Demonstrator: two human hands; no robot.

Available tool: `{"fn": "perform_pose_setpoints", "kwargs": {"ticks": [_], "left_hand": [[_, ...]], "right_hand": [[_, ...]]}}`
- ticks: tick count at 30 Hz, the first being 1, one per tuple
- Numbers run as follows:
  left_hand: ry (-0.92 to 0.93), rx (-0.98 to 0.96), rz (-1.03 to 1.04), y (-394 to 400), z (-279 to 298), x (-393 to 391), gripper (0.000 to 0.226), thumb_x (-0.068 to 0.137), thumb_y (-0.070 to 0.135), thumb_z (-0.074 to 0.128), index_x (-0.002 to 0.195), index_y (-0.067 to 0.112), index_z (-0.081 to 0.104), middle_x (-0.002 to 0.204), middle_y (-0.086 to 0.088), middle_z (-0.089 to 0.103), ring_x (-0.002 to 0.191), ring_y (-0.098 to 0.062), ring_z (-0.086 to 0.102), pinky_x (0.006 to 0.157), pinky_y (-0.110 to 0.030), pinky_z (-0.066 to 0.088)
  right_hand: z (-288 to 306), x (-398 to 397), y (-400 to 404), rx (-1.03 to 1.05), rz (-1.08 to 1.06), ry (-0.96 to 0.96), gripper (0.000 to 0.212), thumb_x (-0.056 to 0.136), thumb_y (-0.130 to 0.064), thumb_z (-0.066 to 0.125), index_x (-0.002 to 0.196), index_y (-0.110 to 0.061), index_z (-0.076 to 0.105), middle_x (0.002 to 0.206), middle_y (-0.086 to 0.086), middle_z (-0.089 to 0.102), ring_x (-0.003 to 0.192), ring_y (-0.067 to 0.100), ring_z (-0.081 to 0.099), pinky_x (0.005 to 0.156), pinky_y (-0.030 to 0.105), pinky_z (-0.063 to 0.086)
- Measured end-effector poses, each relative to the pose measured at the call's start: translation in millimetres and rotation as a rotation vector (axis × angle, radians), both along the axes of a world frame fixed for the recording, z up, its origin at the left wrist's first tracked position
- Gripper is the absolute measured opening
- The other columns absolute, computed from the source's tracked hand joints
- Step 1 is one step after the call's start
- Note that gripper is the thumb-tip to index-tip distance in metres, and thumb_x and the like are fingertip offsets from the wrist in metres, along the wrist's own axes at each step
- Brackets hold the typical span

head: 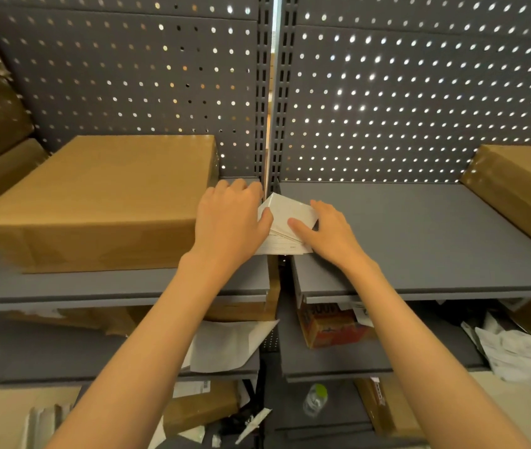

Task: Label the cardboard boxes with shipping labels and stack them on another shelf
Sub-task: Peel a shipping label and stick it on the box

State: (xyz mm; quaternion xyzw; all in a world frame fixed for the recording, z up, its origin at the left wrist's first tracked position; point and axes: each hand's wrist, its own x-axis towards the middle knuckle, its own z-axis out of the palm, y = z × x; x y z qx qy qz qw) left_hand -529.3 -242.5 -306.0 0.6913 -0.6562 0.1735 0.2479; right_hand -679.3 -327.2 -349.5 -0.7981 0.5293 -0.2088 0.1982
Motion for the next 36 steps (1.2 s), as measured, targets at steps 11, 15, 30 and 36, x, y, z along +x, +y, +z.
{"fn": "perform_pose_setpoints", "kwargs": {"ticks": [11, 15, 30, 36], "left_hand": [[0.022, 0.035, -0.006, 0, 6, 4, 0.031, 0.093, 0.032, 0.046, 0.113, 0.013, 0.059, 0.105, -0.005, 0.063, 0.095, -0.025, 0.056, 0.066, -0.027, 0.030], [0.046, 0.032, -0.005, -2, 9, 8, 0.031, 0.093, 0.034, 0.046, 0.112, 0.013, 0.059, 0.103, -0.006, 0.064, 0.092, -0.024, 0.057, 0.068, -0.031, 0.040], [0.147, 0.019, -0.064, -4, 19, 20, 0.037, 0.097, 0.022, 0.043, 0.135, 0.018, 0.045, 0.127, -0.007, 0.054, 0.113, -0.025, 0.046, 0.079, -0.030, 0.035], [0.080, 0.124, -0.171, -7, 15, 22, 0.040, 0.097, 0.024, 0.047, 0.136, 0.020, 0.044, 0.130, -0.004, 0.054, 0.123, -0.023, 0.042, 0.096, -0.031, 0.030]], "right_hand": [[-3, 0, -2, -0.071, -0.050, -0.186, 0.017, 0.091, -0.016, 0.052, 0.083, -0.007, 0.064, 0.084, 0.006, 0.059, 0.078, 0.024, 0.052, 0.059, 0.029, 0.035], [7, -3, -2, -0.104, -0.083, -0.332, 0.024, 0.091, -0.014, 0.053, 0.111, -0.012, 0.066, 0.111, 0.005, 0.059, 0.103, 0.019, 0.051, 0.084, 0.029, 0.038], [45, 10, 20, -0.022, 0.217, -0.624, 0.024, 0.082, 0.001, 0.065, 0.082, -0.024, 0.067, 0.109, -0.003, 0.060, 0.102, 0.008, 0.055, 0.076, 0.004, 0.036], [49, 9, 26, 0.098, 0.346, -0.602, 0.038, 0.081, 0.010, 0.057, 0.082, -0.025, 0.071, 0.112, -0.004, 0.060, 0.107, 0.004, 0.055, 0.093, 0.024, 0.044]]}}
